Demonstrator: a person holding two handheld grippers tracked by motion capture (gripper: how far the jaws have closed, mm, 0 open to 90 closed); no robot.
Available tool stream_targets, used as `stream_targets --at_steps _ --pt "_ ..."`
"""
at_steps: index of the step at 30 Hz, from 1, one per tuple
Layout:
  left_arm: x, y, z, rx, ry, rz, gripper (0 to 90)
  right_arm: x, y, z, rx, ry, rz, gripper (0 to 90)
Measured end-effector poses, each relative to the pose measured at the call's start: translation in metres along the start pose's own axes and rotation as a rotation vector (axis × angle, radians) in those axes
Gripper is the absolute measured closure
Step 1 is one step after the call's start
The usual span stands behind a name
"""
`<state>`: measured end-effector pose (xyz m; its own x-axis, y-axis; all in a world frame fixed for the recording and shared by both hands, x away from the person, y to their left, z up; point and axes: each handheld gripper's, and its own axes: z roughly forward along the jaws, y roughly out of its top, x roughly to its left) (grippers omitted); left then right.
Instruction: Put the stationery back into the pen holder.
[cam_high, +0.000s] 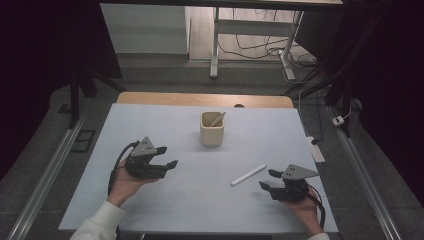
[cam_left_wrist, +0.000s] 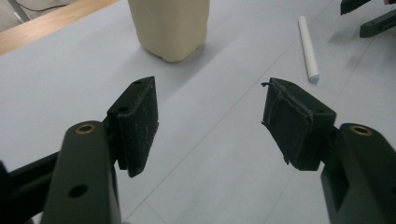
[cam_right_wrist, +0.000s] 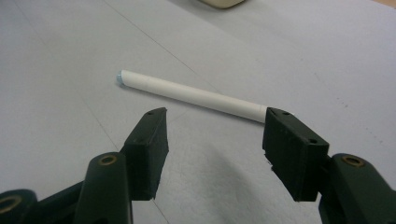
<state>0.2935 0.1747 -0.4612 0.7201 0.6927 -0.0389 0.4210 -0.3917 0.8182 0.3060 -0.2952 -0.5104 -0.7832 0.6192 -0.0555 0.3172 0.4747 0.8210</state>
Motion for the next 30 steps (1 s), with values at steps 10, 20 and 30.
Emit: stream_targets --at_steps 10,20,30 --pt "0.0 -0.034 -0.013 0.041 0.024 -0.033 35.0 0.0 0.0 0.0 0.0 -0.001 0.0 39.7" --pt "-0.003 -0.061 -0.025 0.057 0.051 -0.059 33.0 0.0 0.003 -0.002 -0.007 0.009 -0.009 39.1" --pt "-0.006 -0.069 -0.022 0.102 0.061 -0.027 29.7 0.001 0.023 -0.002 0.057 0.047 -0.106 38.0"
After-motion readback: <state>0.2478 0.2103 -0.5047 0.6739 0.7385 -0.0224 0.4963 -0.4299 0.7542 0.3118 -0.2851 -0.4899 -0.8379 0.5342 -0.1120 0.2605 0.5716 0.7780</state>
